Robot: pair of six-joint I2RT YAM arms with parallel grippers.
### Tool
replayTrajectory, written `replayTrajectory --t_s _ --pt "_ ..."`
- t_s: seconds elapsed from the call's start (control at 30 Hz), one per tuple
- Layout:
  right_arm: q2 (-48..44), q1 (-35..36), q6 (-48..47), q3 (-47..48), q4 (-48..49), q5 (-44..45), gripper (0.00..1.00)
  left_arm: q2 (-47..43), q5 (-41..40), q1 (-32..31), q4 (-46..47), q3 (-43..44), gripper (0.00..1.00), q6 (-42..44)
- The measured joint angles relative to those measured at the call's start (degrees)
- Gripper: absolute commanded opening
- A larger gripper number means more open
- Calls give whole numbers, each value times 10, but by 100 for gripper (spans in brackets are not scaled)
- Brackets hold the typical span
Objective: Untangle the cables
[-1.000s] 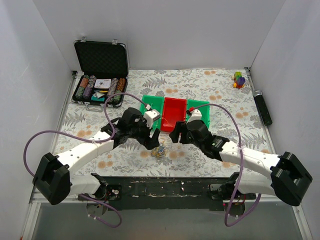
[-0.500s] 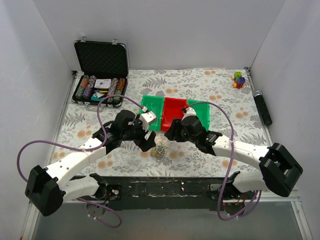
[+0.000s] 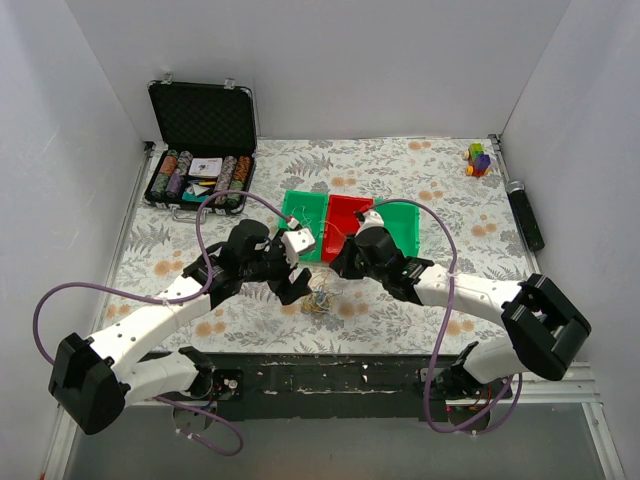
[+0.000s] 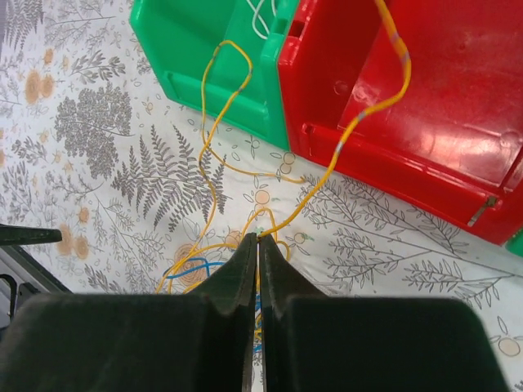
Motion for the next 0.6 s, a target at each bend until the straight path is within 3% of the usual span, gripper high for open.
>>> replayTrajectory --t_s 0.17,0.6 --pt "-16 4 -25 0 8 -5 1 -7 29 0 4 0 78 33" --pt "-209 70 -99 -2 21 -35 1 -5 52 -20 122 -11 84 21"
